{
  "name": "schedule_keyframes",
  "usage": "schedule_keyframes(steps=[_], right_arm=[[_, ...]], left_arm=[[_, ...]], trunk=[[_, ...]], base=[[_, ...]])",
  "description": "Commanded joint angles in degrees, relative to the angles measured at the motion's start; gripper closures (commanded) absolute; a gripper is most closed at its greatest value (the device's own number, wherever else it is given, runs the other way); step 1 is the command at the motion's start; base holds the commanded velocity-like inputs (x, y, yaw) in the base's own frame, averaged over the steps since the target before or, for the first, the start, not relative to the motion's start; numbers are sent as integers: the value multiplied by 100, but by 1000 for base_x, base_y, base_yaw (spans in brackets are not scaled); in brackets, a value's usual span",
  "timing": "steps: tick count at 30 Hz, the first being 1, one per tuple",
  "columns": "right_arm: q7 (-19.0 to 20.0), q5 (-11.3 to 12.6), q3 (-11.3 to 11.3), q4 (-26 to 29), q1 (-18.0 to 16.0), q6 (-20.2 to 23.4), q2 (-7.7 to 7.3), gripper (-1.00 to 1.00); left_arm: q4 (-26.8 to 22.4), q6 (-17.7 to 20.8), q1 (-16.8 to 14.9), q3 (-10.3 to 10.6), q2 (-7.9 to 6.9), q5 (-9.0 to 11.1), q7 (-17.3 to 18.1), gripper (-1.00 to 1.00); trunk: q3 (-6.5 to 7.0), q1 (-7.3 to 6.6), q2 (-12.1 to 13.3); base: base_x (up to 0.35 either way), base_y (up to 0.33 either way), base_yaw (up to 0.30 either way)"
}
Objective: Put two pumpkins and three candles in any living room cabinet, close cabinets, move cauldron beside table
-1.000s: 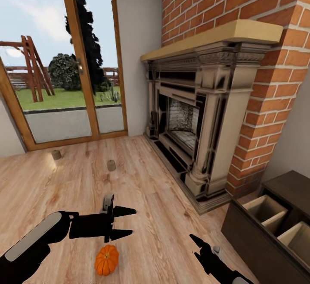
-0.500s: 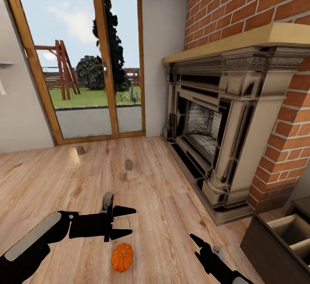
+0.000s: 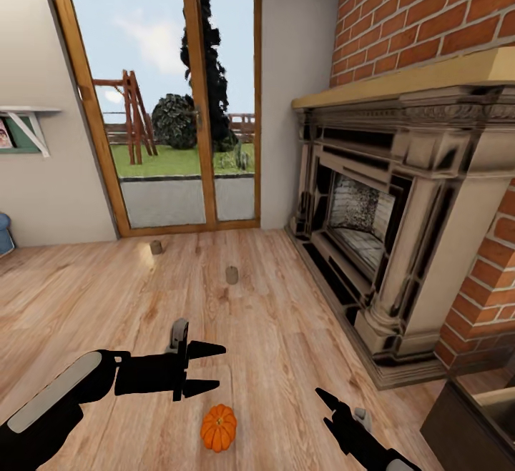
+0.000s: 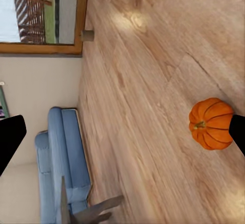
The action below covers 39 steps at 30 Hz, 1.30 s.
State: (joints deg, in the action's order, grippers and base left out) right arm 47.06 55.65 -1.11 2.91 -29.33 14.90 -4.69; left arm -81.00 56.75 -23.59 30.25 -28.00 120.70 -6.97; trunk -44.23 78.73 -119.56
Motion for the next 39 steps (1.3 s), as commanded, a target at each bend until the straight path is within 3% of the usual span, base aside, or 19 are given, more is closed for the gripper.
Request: schedule_keyframes(steps=[1,16,29,39], right_arm=[[9,26,-7,-1,-3,58,-3,-100],[22,33,-3,-1,-3,-100,-5,-100],[17,33,-3,-1,-3,-126,-5,-100],[13,33,-3,-1,-3,-128,-5,-100]], left_arm=[[-3,2,-5,7,-4,58,-56,-100],[14,2,-5,-9,-4,60,-49,-100],[14,2,-5,-12,-4,61,-41,-100],[14,2,-5,-16,-4,59,-41,-100]], trunk=[[13,-23,39],[282,-353,640],[282,-353,640],[282,-353,640]], base=[[0,0,6],[0,0,1],[0,0,8],[16,13,242]])
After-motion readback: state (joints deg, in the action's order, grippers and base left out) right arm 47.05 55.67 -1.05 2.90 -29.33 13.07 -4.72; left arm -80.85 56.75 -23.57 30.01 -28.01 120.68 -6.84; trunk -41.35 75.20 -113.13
